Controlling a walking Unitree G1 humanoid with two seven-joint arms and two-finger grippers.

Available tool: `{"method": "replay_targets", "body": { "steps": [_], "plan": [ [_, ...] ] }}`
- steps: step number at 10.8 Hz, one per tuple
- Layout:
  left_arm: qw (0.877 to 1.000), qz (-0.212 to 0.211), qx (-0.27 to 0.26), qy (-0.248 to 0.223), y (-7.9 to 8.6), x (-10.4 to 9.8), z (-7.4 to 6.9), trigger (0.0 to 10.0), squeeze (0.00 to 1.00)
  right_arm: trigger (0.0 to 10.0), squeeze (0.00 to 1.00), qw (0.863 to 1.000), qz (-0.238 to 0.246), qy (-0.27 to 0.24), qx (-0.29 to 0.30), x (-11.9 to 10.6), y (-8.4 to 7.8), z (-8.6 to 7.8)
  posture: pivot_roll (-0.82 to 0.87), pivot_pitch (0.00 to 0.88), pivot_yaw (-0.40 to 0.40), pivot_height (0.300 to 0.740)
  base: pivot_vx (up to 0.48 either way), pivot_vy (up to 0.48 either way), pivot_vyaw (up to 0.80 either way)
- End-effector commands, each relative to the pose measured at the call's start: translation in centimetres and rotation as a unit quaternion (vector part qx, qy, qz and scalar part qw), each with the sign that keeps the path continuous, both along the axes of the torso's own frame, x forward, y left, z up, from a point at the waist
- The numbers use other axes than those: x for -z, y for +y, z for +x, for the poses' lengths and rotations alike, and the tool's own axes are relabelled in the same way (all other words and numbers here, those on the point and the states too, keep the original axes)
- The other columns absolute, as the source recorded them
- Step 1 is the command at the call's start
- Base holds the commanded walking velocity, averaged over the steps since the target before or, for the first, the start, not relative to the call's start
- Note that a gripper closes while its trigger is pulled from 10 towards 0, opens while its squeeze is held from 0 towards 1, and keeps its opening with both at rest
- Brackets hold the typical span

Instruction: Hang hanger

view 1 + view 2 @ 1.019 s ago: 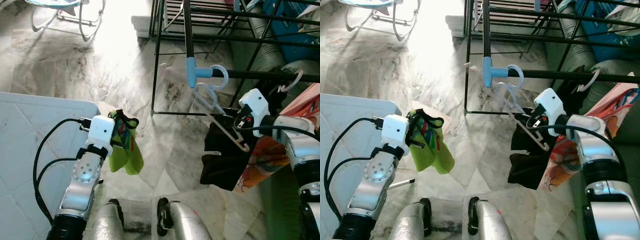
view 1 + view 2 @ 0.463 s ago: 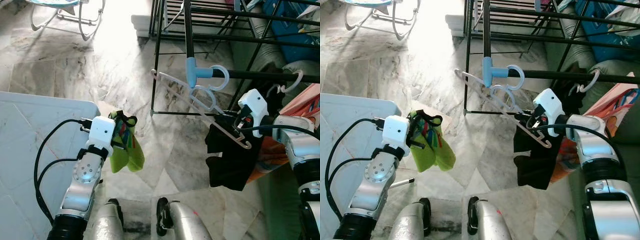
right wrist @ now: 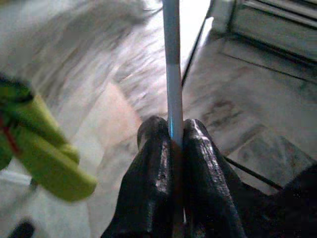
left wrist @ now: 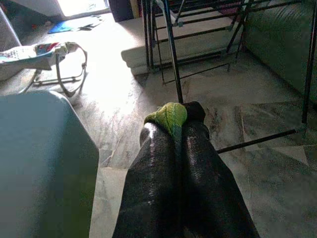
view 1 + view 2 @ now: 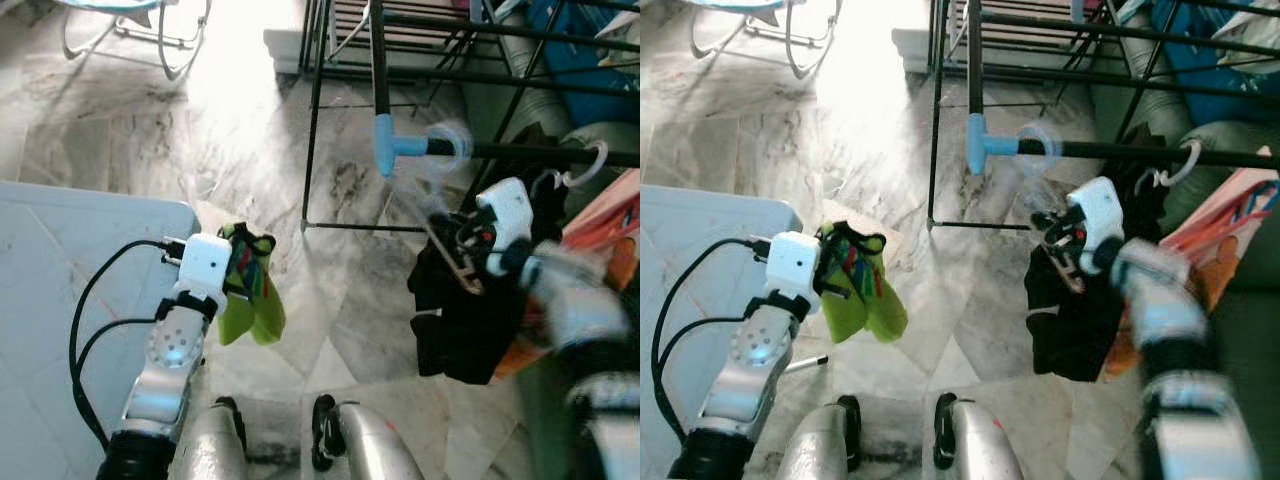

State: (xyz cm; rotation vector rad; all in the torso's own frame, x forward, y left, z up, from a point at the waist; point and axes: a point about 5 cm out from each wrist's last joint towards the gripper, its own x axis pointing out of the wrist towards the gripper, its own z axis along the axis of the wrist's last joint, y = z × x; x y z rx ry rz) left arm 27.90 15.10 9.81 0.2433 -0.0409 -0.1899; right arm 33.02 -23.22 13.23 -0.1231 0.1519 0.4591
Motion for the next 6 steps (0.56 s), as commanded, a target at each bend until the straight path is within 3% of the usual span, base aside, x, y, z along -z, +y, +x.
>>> {"method": "replay_targets", "body": {
  "steps": [1,2,4,6],
  "plan": [
    [1.0,0.001,-0.004,0.009,0.1,0.6,-0.5,10.0,0.0,0.0,0.0,0.995,0.052,-0.044,0.069,-0.2,-0.2,-1.2,0.02,0.231,-0.124,0.74,0.0,0.0,0.0],
    [1.0,0.002,-0.001,0.01,0.2,0.6,-0.6,10.0,0.0,0.0,0.0,0.985,0.093,-0.081,0.119,0.8,1.1,-3.2,0.03,0.229,-0.113,0.74,0.0,0.0,0.0],
    [1.0,0.012,-0.012,-0.008,0.8,0.1,-0.5,10.0,0.0,0.0,0.0,0.967,0.142,-0.072,0.201,2.9,3.0,-6.0,0.02,0.229,-0.088,0.74,0.0,0.0,0.0],
    [0.999,0.014,-0.038,0.005,1.3,0.7,-0.5,10.0,0.0,0.0,0.0,0.967,0.127,-0.042,0.216,5.0,3.2,-7.6,0.02,0.224,-0.087,0.74,0.0,0.0,0.0]
  ]
}}
